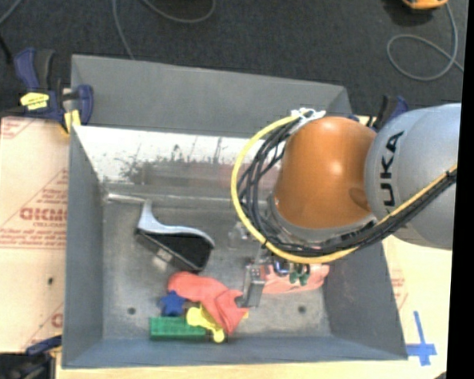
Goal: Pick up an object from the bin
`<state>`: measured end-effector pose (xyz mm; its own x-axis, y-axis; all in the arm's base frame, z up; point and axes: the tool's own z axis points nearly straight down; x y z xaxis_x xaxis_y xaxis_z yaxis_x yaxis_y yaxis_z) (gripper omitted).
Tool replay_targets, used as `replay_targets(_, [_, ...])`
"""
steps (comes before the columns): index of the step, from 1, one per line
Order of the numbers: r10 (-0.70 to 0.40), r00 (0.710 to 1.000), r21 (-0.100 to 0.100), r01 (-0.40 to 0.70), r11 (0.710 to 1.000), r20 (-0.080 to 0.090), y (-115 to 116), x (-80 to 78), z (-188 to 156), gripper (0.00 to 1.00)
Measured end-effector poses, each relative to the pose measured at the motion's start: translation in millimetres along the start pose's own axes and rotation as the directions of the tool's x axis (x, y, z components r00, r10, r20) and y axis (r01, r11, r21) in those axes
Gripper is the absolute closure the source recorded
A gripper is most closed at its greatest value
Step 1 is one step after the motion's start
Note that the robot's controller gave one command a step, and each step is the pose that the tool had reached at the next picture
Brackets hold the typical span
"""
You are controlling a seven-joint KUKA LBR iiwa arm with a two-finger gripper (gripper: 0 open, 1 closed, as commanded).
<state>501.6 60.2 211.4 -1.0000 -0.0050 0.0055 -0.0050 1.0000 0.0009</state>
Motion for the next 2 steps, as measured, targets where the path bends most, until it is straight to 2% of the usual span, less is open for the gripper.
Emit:
replay_targets(1, [0.002, 1.000, -0.001, -0.002, 1.000, 0.008, -0.2, -1.7, -4.0, 0.00])
replay_targets(2, [-0.064, 0.998, 0.002, 0.064, 0.998, 0.013, -5.6, -0.3, 56.2, 0.00])
